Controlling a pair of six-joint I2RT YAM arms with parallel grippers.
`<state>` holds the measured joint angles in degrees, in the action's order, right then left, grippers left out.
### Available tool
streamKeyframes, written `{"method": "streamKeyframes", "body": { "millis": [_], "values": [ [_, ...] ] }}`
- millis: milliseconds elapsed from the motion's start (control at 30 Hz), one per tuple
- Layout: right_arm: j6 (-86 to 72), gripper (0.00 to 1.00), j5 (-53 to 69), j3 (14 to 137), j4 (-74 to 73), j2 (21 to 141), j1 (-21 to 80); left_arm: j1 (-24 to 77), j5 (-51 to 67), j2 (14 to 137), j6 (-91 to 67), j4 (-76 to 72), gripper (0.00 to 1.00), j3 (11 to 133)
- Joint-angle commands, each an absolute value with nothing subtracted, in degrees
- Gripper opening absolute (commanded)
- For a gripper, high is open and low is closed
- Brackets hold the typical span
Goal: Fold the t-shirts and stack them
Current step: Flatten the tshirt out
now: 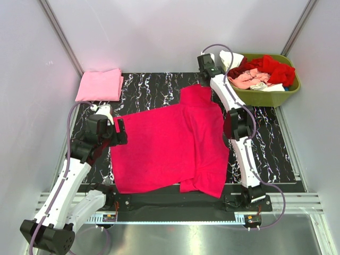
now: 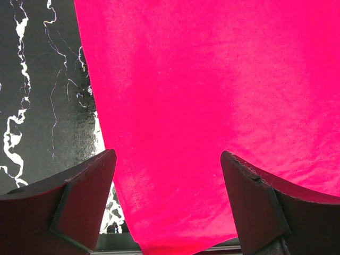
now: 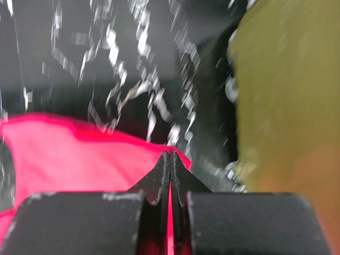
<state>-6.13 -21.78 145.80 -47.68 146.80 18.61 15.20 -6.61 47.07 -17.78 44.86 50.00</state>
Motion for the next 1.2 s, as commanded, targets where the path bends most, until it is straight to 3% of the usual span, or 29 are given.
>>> {"method": "streamKeyframes", "body": {
  "millis": [0, 167, 200, 300, 367, 433, 567, 733, 833, 1000, 1167],
  "values": [
    [-3.2, 0.0, -24.8, 149.7, -39.5, 147.1, 17.5, 15.1, -6.0, 47.1, -16.8, 41.9, 0.86, 49.5],
    [1.7, 0.04, -26.5, 153.2, -31.0, 152.4, 16.1, 15.1, -6.0, 47.6, -16.8, 41.8, 0.86, 49.3],
    [1.7, 0.34, -27.5, 154.6, -30.2, 153.1, 15.8, 15.1, -6.1, 47.9, -16.8, 41.8, 0.86, 49.4],
    [1.7, 0.78, -27.1, 156.2, -29.4, 154.0, 15.5, 15.1, -6.2, 48.7, -16.7, 42.0, 0.86, 49.6],
    [1.1, 0.88, -26.4, 155.4, -29.4, 151.6, 15.5, 15.1, -6.2, 49.1, -16.9, 42.0, 0.86, 49.6],
    [0.4, 0.93, -25.8, 153.7, -30.0, 148.0, 15.5, 15.0, -6.3, 49.5, -17.0, 41.9, 0.86, 49.5],
    [-4.8, 0.93, -24.3, 149.0, -34.4, 139.1, 16.3, 14.9, -7.1, 51.8, -17.2, 42.0, 0.86, 49.9],
    [-14.0, 0.94, -20.6, 121.6, -34.3, 120.4, 20.9, 14.8, -6.2, 60.4, -22.1, 39.7, 0.86, 52.1],
    [-19.9, 0.94, -14.3, 109.4, -36.9, 114.9, 21.4, 13.6, -3.9, 67.0, -24.4, 37.0, 0.86, 53.7],
    [-20.7, 0.94, -9.4, 96.0, -39.5, 112.9, 21.4, 11.3, -4.1, 77.6, -26.2, 33.3, 0.86, 56.6],
    [-19.4, 0.95, -9.8, 96.5, -42.7, 117.5, 21.4, 8.8, -6.3, 90.4, -27.7, 31.8, 0.84, 61.4]
  ]
}}
